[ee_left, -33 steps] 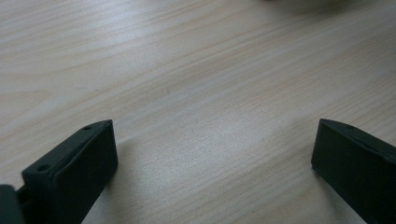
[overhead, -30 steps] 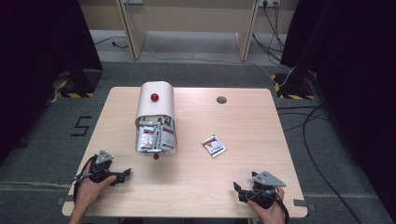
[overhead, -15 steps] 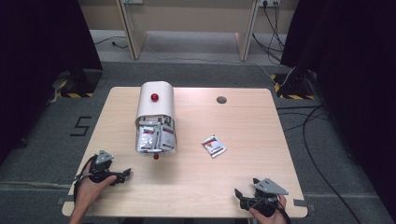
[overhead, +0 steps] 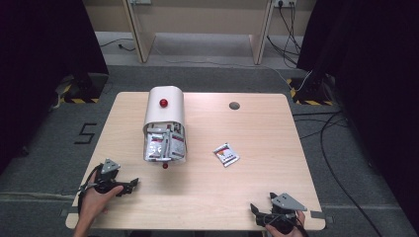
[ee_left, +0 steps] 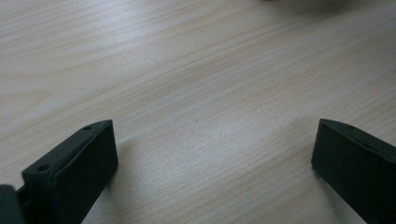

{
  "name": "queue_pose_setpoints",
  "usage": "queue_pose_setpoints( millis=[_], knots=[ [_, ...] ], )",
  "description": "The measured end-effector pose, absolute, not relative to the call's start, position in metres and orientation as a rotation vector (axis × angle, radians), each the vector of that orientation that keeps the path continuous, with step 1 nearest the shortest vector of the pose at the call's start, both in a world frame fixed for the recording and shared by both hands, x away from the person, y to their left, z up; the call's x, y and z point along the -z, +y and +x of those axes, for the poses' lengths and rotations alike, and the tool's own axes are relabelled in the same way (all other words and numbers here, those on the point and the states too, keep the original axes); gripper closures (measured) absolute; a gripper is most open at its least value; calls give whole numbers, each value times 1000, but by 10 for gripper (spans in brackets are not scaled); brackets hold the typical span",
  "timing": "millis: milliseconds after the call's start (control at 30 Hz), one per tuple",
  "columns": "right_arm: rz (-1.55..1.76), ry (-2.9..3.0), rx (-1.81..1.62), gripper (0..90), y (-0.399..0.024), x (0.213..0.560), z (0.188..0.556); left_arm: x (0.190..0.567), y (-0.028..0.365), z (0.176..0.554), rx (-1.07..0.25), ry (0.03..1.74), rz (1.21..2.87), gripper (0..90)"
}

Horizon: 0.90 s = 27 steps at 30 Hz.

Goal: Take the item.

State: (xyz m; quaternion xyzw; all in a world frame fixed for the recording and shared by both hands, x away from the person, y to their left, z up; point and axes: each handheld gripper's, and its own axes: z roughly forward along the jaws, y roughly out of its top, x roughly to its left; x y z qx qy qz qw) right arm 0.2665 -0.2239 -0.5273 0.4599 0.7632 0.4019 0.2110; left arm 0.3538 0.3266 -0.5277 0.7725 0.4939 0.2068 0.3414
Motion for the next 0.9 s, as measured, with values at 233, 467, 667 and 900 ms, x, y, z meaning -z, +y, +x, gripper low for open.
queue_pose_setpoints(
  millis=[233,467,667,900],
  knots=[
    [1282,2118,-1120,162,-226,529,263,528,327,354,-538,1285,2009,0],
    [1257,2112,-1116,159,-228,531,259,528,327,353,-539,1287,2007,0],
    [1205,2110,-1104,153,-227,534,254,528,327,353,-539,1287,2009,0],
    [1193,2094,-1121,153,-229,537,250,528,327,353,-540,1287,2010,0]
  ],
)
